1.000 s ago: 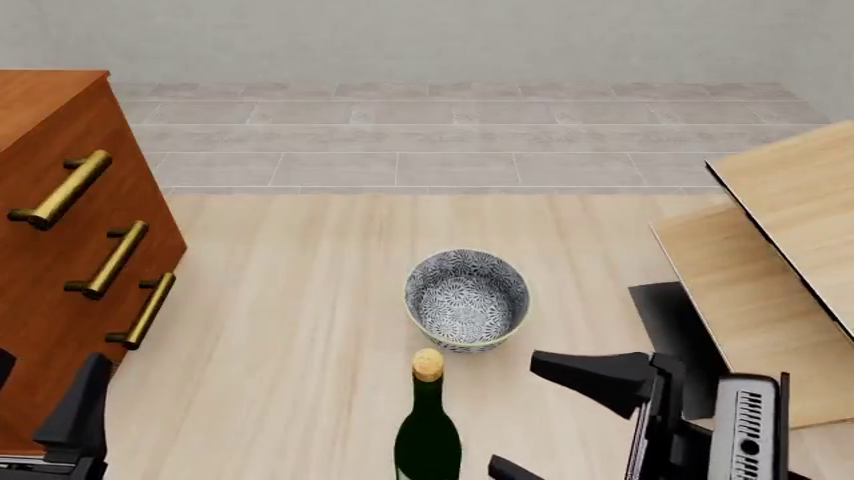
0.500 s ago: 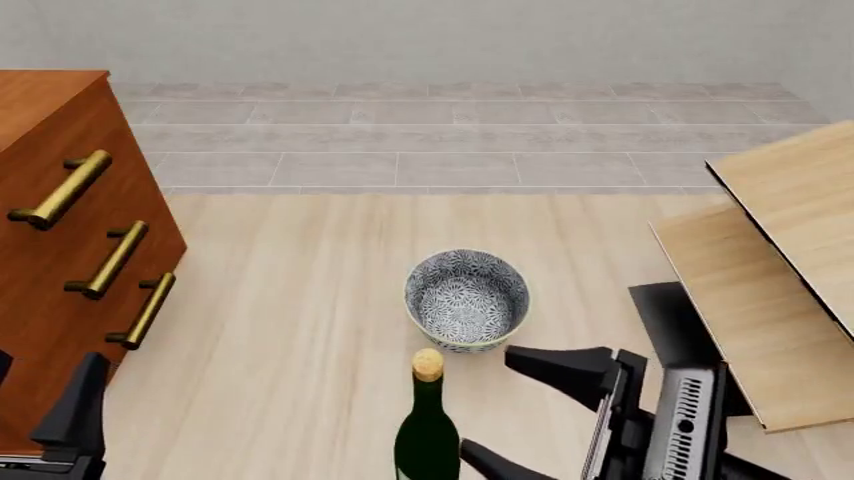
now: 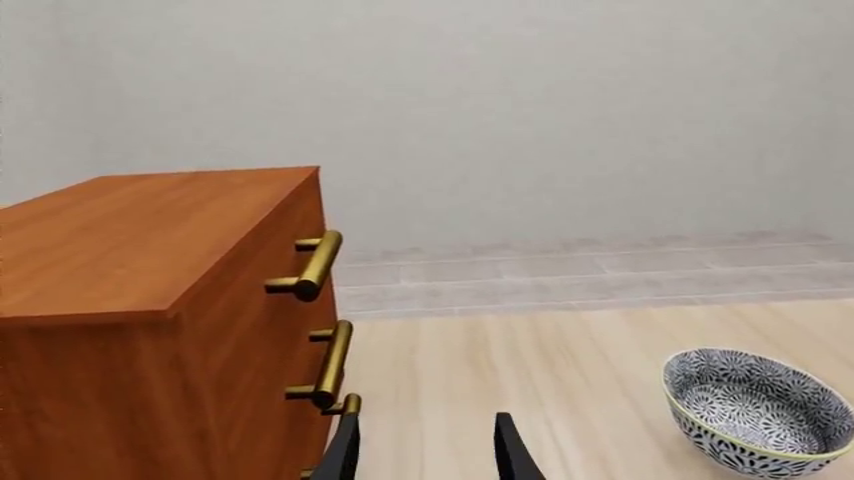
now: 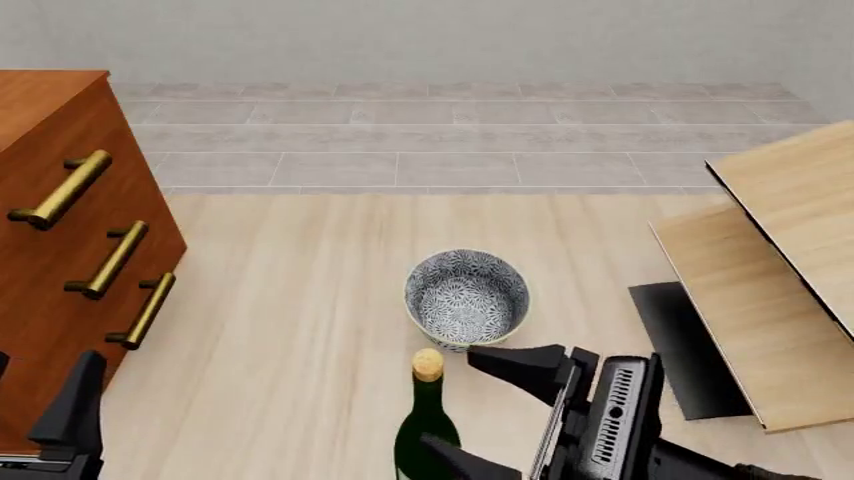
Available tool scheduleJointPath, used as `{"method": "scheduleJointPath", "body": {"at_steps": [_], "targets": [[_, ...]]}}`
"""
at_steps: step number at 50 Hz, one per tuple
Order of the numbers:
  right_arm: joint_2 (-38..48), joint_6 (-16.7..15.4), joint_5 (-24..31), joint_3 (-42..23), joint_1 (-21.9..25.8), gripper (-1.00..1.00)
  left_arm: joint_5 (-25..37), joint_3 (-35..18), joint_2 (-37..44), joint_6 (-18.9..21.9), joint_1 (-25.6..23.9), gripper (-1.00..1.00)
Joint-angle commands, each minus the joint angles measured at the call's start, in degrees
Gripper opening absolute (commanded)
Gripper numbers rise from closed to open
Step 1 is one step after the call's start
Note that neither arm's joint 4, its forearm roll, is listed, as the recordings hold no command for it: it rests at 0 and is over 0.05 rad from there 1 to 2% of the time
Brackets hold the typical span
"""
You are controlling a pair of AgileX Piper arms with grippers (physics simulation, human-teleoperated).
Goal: Put the wine bottle on the wine rack.
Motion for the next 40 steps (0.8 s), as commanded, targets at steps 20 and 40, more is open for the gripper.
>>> {"method": "scheduleJointPath", "body": {"at_steps": [20, 40], "targets": [[10.22, 1.67, -7.51, -1.24, -1.23, 1.0, -0.84, 1.56, 0.02, 0.06, 0.85, 1.0], [15.5, 2.01, -10.28, -2.79, -1.43, 1.0, -1.3, 1.97, 0.03, -0.05, 1.62, 1.0]]}}
